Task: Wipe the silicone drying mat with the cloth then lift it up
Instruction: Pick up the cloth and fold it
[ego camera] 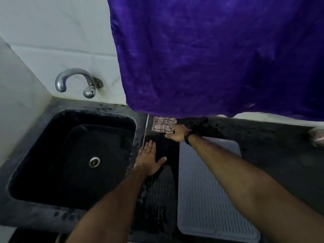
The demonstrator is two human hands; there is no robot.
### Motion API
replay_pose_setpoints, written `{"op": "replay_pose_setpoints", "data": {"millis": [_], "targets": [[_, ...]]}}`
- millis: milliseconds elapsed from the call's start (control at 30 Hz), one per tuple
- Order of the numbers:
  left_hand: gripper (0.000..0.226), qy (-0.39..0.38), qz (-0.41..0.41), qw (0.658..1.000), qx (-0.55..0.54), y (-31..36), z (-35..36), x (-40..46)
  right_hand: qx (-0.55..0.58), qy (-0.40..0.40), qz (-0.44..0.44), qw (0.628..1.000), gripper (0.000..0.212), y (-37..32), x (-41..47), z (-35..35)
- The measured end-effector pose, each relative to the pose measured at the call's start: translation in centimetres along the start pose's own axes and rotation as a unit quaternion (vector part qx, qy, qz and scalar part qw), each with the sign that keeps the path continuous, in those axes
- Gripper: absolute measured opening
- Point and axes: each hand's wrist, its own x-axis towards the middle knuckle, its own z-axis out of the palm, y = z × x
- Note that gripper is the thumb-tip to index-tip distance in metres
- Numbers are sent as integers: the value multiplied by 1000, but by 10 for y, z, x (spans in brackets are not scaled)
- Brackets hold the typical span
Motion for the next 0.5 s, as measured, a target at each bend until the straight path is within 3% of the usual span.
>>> {"op": "replay_pose_setpoints", "data": {"millis": [100,300,500], "targets": [[93,-18,15,999,22,-9,33,8,22,32,35,999,82,-4,30,10],[93,82,42,995,45,-20,76,5,67,151,105,981,74,-3,82,21],[96,117,38,991,44,-19,86,6,127,155,146,969,69,3,106,19]]}}
